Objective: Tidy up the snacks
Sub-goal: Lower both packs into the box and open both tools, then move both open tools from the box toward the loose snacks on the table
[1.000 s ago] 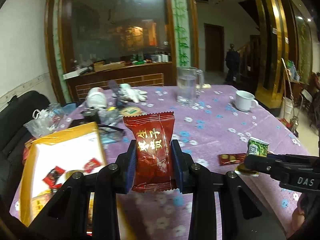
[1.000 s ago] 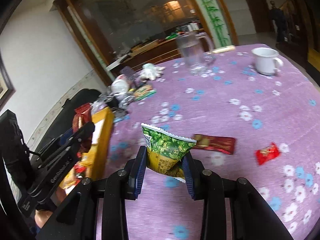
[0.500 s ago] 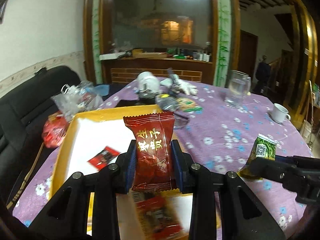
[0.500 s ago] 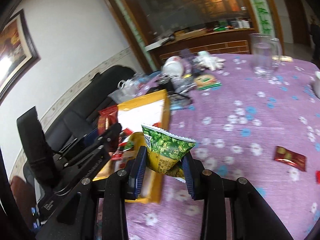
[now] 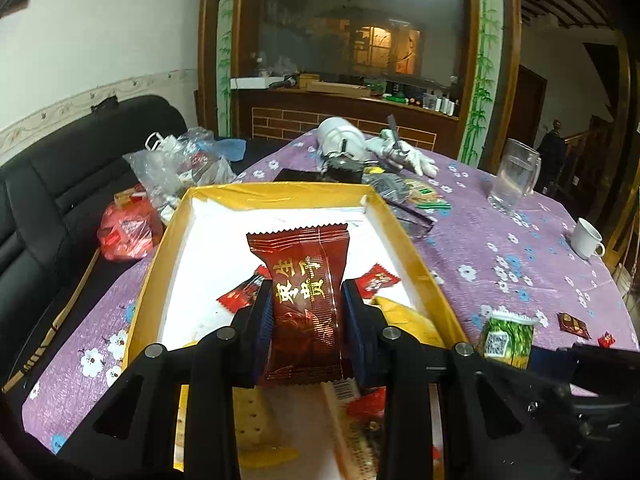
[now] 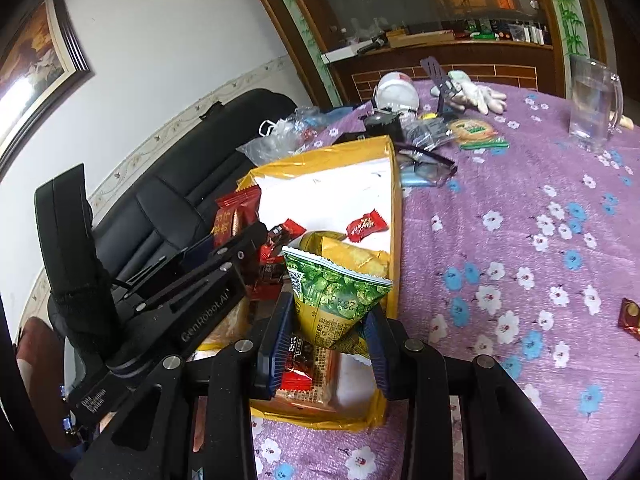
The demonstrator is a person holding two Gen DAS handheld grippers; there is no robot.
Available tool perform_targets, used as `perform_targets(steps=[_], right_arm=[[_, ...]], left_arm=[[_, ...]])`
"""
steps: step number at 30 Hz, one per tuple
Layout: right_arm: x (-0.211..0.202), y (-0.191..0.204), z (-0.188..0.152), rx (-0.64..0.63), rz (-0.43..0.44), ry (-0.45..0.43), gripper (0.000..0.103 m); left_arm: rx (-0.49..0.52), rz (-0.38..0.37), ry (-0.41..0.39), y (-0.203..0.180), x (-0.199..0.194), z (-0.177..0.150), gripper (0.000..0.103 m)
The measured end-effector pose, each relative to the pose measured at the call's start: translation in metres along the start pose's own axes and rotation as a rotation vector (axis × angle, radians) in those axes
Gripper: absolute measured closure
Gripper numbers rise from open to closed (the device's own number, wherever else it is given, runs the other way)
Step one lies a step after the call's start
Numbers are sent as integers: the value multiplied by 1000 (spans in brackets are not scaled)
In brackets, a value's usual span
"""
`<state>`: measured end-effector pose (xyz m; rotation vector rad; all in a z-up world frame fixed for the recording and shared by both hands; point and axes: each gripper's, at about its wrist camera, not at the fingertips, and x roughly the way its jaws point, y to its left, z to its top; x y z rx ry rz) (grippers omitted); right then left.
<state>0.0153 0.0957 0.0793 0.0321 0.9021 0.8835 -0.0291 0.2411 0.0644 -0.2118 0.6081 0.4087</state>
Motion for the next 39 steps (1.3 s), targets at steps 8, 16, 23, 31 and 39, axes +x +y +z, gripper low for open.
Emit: perform_targets(steps=[8,16,23,31,39], right_arm=[[24,5,-5,-8,16,48,68],[43,12,-15,-29,36,83,68],[50,18,-21,-64,29,98,65],[33,21,-19,-81,40,81,59],[-18,-1,-15,-35,30,3,59]], left_arm=[[-58,-6,46,19,13,-2,73],[-49,-1,44,17,13,-4,72],[-53,6,35,19,12,-3,72],[-73,2,29,26,11,-1,53],[-79,-9,9,23,-3,2,52]])
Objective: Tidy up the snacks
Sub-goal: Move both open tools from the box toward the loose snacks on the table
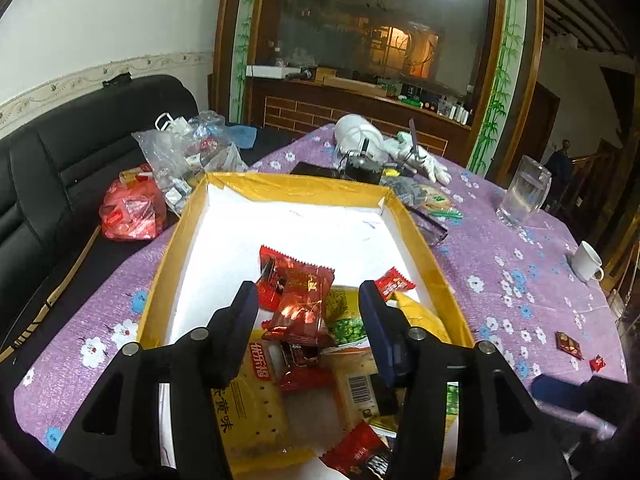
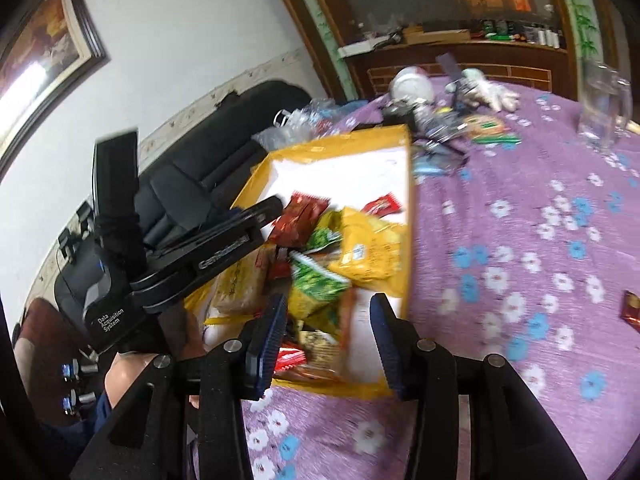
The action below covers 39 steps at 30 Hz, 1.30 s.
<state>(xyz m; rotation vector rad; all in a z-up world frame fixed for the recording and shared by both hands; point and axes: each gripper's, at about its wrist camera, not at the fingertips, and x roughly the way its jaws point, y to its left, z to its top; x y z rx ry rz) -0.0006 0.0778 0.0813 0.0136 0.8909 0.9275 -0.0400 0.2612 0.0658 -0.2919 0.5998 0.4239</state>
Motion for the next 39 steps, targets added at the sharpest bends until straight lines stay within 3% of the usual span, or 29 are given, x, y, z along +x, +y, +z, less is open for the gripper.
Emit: perform_targets(steps=[5,12,15,18,21,28,31,34,36,39], right_arm=[[-39,-41,4,89,-40,-76,58],[-88,-134,0,294,-188,-140,57],[-99,-182,2,367,-283,-110,58],[-95,-226,0,423,-295,-48,59],[-87,-254,-8,463,-316,-41,59],[-74,-260,-16,445,-321,-29,56],[-71,-252,-19,443,-271,-3,56],[-66,-238,-22,428,-160,42,56],[-70,-231,-21,415,-110,17,58],[-82,-237,-18,412,-174,-40,56]], left_arm=[[17,-19,-28,-12,-17,3,52],[106,-113,-25,-52,-38,1,52],[154,-154,-15,-73,-44,-4,52],[199,-194,11,-94,-46,-10,52],[252,-214,32,-112,-48,-18,52],[344,-249,69,-146,-50,-34,52],[361,-269,97,-153,-49,-38,52],[383,-280,128,-163,-46,-42,52],[393,-278,140,-169,-44,-45,52],[400,-285,150,-178,-44,-47,52]])
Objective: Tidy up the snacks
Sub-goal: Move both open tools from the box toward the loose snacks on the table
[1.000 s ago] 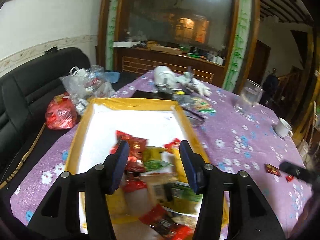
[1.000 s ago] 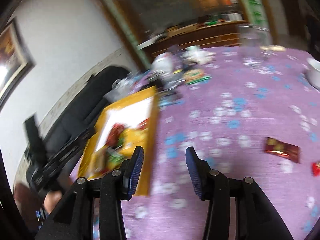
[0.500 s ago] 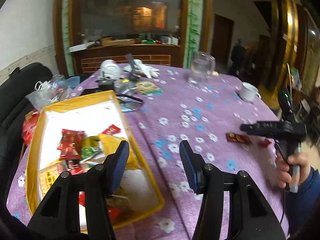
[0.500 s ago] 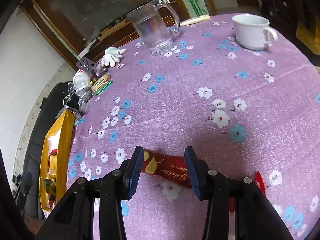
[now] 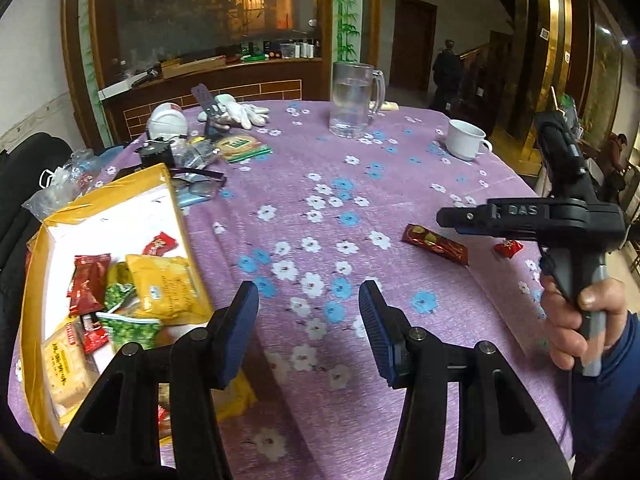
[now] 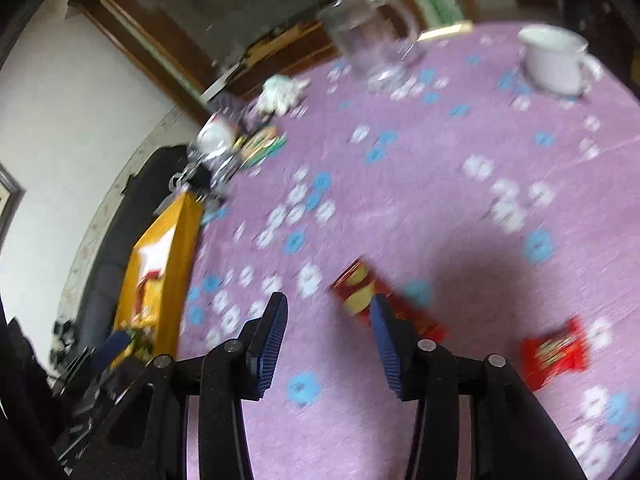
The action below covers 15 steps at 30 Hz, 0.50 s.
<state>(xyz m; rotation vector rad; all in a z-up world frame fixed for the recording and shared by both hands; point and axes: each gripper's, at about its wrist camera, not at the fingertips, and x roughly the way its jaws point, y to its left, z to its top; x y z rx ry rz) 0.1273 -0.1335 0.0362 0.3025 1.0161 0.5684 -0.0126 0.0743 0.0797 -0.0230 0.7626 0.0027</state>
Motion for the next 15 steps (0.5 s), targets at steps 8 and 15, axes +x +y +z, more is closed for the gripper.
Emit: perform_targets(steps=[8,15], right_arm=[[21,0,-8,-42,-44,81,56],[-23,-6,-4,25,-62,-51,56]], left_arm=[[6,-57,65,-16,14,0,52],[-10,-71,105,-19,26,10,52]])
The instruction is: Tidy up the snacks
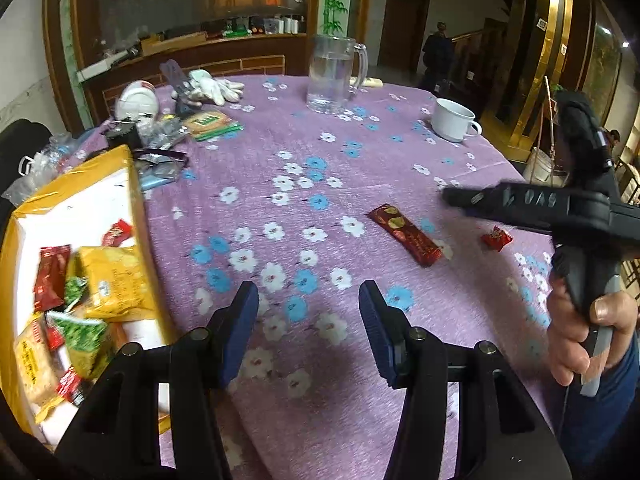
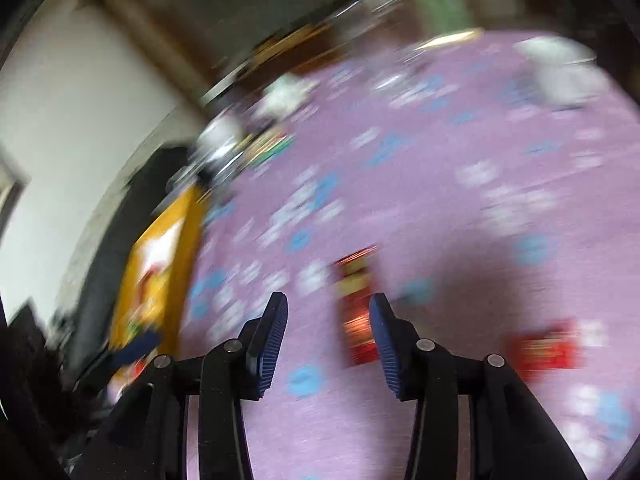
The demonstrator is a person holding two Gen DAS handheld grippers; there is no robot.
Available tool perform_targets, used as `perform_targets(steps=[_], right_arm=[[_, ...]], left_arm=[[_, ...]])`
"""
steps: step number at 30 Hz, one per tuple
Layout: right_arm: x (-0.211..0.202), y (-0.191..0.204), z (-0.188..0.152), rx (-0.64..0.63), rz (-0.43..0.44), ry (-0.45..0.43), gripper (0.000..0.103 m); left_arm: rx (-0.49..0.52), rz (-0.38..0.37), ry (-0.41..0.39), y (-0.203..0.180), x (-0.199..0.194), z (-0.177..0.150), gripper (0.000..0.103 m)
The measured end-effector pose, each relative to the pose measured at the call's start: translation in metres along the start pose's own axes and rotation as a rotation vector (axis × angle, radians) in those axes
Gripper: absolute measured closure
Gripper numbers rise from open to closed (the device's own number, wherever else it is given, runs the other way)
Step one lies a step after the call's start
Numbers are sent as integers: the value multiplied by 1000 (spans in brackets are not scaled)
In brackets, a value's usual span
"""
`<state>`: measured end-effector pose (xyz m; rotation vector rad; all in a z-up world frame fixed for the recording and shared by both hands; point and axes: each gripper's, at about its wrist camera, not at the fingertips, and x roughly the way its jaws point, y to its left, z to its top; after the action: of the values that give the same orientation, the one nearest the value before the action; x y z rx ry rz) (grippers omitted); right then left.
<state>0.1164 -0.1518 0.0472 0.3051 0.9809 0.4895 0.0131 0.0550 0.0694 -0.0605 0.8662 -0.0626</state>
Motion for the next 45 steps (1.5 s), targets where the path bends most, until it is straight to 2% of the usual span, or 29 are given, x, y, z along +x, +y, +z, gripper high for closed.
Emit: perform_targets(steps=[2,4,6,9,13,18,20,22,24,25,27,28,31,37,45], right_arm=[[-17,-17,3,86,-98,-51,56],[-32,-36,3,183,-236,-80,55],[-37,-54,-1,243,-309,-65,55],[-44,-77,-10,330,-317,-48,55],[-41,-97,-20,377,-307,-21,55],[-32,-81,-20,299,-285,-4,57],[-25,-69,-22,236,-320,-5,59],[-17,-58,-22,182,-316,10,79],[-13,-51,-25,140,-337,6,82],[-13,-47,-26,119,-335,2,82],[-13,-44,-27,105,-326,-6,83],[-15,-43,-27,99,-322,-17,83],[-20,-41,-27,87,-316,-43,84],[-23,-33,-26,62,-252,-64,84],[-29,-9,-28,-29,-182,-116,84]], left_arm=[[-12,-49,36,-5,9,9,53],[-28,-116,82,-14,19,20,53],[-42,-162,123,-24,32,30,53],[-63,-177,190,-39,56,42,53],[-98,-179,257,-54,87,51,53],[-106,-168,275,-66,106,52,53],[-86,-140,278,-72,114,53,53],[-45,-112,251,-79,117,53,53],[24,-64,226,-86,118,52,57],[48,-45,205,-87,117,50,66],[65,-40,185,-86,117,48,74],[68,-39,180,-83,117,49,83],[53,-59,188,-72,114,48,85],[33,-91,198,-57,103,42,89],[40,-108,135,-49,77,34,91]])
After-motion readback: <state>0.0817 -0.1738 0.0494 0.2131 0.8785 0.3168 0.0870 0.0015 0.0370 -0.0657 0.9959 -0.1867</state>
